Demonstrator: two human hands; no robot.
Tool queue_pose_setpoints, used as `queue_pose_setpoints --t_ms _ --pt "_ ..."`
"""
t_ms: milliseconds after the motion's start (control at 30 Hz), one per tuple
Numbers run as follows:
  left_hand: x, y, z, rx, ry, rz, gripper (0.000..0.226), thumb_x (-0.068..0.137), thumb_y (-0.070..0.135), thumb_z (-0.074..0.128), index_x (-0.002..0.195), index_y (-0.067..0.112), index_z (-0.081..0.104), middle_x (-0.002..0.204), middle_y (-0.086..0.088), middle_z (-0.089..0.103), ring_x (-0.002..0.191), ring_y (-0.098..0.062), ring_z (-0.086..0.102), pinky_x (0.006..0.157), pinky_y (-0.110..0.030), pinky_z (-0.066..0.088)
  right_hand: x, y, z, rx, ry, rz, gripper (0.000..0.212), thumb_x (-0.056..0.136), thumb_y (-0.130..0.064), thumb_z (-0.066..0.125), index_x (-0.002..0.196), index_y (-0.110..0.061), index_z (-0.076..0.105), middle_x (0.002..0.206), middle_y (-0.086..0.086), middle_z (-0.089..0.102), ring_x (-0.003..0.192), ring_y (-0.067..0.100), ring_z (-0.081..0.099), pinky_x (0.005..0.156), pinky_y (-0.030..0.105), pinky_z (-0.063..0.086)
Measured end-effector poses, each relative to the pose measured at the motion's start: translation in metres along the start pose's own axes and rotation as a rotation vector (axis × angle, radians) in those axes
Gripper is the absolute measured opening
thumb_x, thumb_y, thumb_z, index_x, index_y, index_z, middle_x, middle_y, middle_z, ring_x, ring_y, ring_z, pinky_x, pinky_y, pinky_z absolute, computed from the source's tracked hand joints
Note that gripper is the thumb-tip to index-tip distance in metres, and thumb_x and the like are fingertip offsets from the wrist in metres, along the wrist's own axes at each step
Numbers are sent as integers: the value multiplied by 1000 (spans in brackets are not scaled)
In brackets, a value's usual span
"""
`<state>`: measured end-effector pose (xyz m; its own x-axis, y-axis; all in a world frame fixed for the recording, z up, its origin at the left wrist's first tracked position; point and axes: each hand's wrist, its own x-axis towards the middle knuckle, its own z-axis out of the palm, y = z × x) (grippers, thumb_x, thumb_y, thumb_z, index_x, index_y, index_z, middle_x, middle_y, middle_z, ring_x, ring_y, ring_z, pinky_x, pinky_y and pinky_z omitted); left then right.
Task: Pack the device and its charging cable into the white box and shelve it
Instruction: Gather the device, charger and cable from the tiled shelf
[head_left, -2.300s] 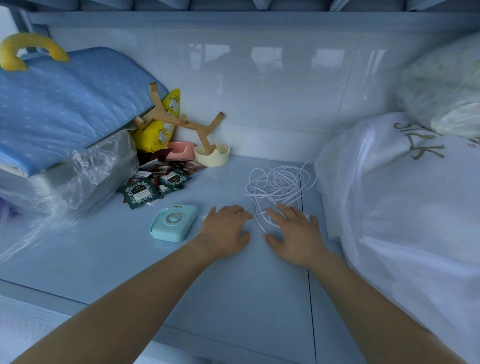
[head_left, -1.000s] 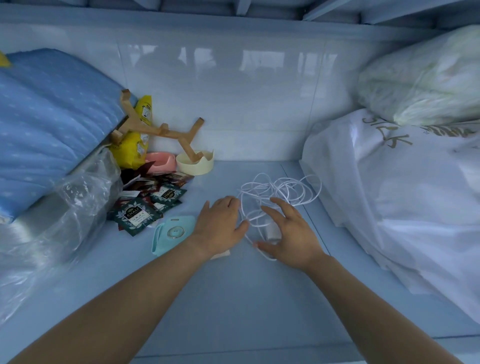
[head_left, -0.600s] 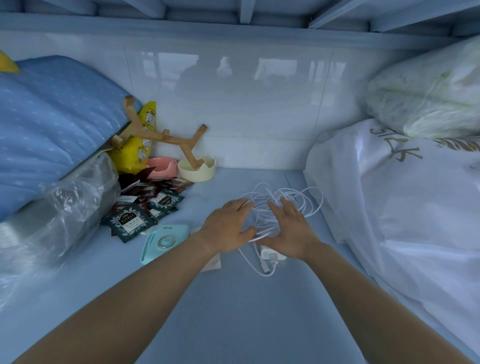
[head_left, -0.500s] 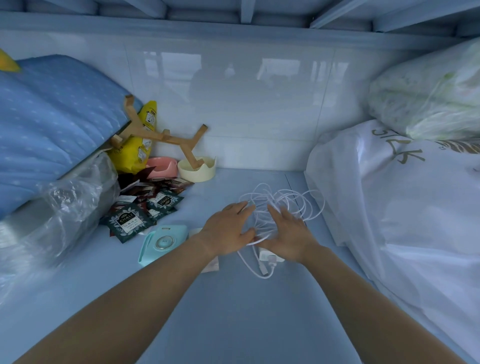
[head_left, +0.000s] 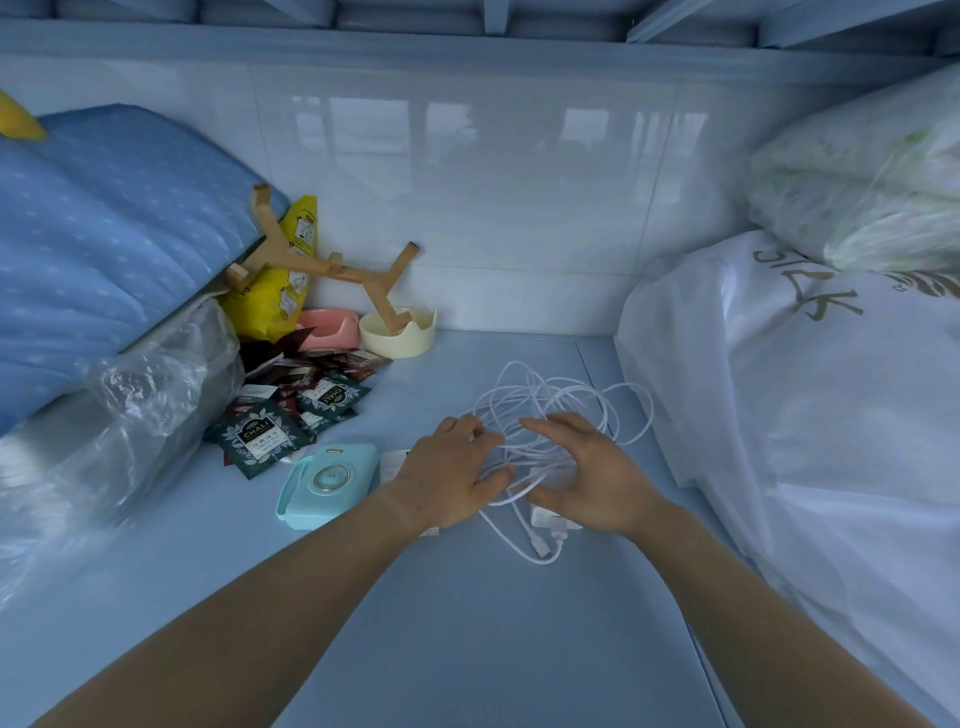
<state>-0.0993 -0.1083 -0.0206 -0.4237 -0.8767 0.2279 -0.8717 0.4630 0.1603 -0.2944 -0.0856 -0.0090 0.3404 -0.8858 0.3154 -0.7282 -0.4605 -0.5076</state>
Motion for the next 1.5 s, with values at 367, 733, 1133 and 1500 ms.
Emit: queue_pose_setpoints --t_ms 367,733,1133,1500 --pt "-10 -8 -15 -309 -206 124 58 88 46 53 140 27 35 148 6 31 138 -12 16 115 -31 15 0 -9 -9 -142 -286 140 114 49 -75 69 143 -42 13 152 -26 -6 141 4 6 114 40 20" --pt "-8 -3 -8 -208 -186 160 104 56 77 63 141 29 25 128 9 31 124 -9 29 106 -26 25 -2 -2 9 -44 -129 188 105 54 -56 79 142 -28 30 137 -3 47 125 16 41 104 28 33" --pt "2 10 -3 -62 -260 96 95 64 69 64 142 33 25 149 11 28 138 -11 19 110 -56 1 -21 7 -7 22 -66 -65 79 51 -59 80 121 -33 55 125 -9 49 117 8 43 100 19 32" --pt "-20 23 -1 -201 48 29 69 67 43 78 126 19 53 127 0 59 117 -17 51 94 -16 30 -11 -8 -8 -329 -346 85 111 61 -63 65 146 -33 1 157 -6 -9 143 22 -10 109 60 12"
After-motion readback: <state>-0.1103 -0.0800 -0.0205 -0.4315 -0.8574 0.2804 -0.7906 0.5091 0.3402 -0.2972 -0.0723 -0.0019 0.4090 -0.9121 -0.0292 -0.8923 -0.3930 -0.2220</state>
